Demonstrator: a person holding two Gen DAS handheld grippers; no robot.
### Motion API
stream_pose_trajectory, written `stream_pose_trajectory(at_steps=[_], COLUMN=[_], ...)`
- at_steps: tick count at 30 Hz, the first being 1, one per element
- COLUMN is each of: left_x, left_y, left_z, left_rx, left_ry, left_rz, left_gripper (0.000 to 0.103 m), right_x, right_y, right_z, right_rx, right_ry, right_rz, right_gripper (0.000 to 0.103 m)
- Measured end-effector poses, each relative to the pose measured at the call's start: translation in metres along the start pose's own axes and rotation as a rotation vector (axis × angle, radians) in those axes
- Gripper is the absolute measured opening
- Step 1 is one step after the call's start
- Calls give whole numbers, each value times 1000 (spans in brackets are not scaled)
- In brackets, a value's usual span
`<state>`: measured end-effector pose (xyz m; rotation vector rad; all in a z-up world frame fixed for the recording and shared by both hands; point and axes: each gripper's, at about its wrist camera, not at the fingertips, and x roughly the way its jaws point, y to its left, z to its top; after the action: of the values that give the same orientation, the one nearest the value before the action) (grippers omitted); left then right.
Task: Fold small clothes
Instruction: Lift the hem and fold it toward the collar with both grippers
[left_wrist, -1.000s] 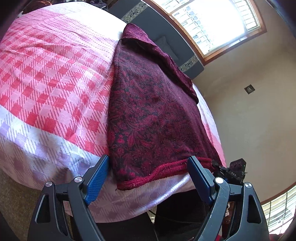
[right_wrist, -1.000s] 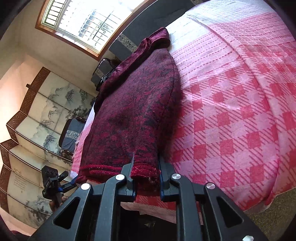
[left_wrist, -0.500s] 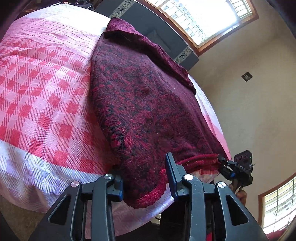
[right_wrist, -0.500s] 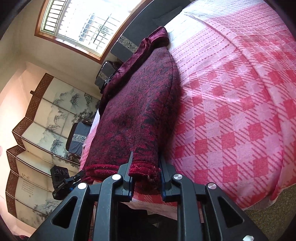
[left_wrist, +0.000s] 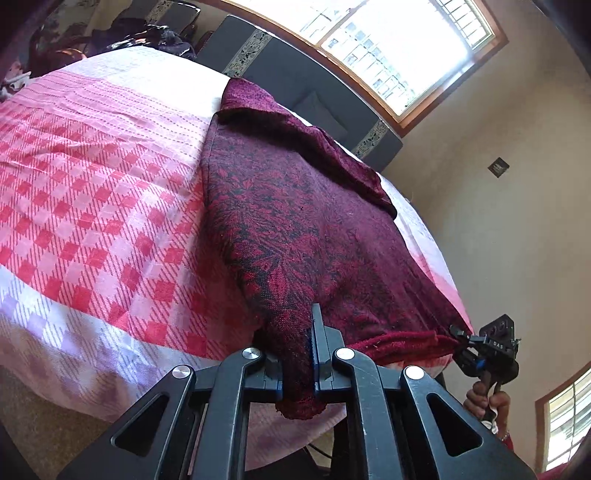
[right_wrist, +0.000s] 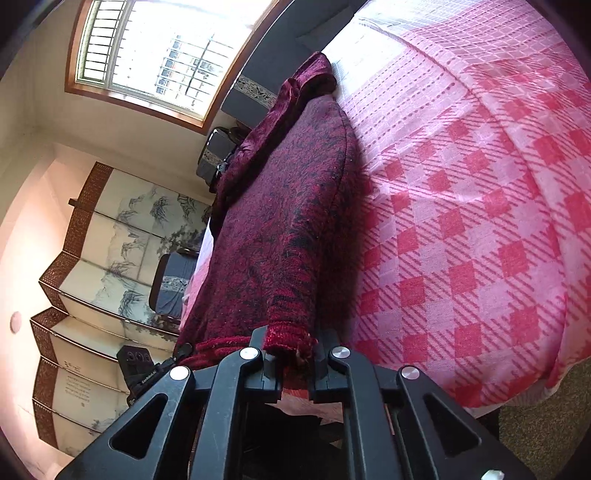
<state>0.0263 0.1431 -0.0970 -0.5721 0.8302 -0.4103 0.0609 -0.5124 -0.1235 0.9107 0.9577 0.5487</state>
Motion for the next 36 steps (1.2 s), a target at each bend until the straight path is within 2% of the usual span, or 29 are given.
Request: stream_pose_trajectory(at_steps=[4,9,15,18,20,21,22,23,25,27,29,30,31,32,36], left_x=[-9,-8,-10,-4,-3,-2,-1,-1,1,5,9,11,12,12,1], left_y=[0,11,5,2,1,1,1,3,6,7,8,8,10,12,15], left_z=[-4,-11,-14,-12,-11,-12,-11,-11,-12,-13,-12,-12,-13,-13,-13], left_rx=[35,-15,4,15,26,29,28,22,10,10,18,19,16,5,-25], left_ry=[-1,15,7,15,15,18,22,25,34,45,55,60,61,56,6], left_rz=[18,4,8,10,18,20,22,20,10,16,16,18,24,29,5], left_gripper=[10,10,10,10,10,10,10,10,10,11,11,11,11,11,10], right_x=[-13,-20,-17,-15,-13,-12,-12,-10,-9,-5,4,10,17,22,12], right_y=[-2,-4,-9,-11,-10,-8,-8,-7,-5,-6,-9,-11,-14,-16,-13], right_z=[-8,-12,-14,-9,-7,-6,-4,-2,2,8,12,13,13,12,3], right_rx=[28,47,53,64,52,46,47,48,46,55,56,60,70,78,36], right_ry=[-19,-33,-17,-7,5,3,3,8,11,16,35,50,79,87,23], right_rz=[55,68,81,74,42,34,37,33,21,23,13,7,-10,-26,-9], right_gripper=[8,7,7,13,25,44,55,57,70,72,68,49,16,9,8])
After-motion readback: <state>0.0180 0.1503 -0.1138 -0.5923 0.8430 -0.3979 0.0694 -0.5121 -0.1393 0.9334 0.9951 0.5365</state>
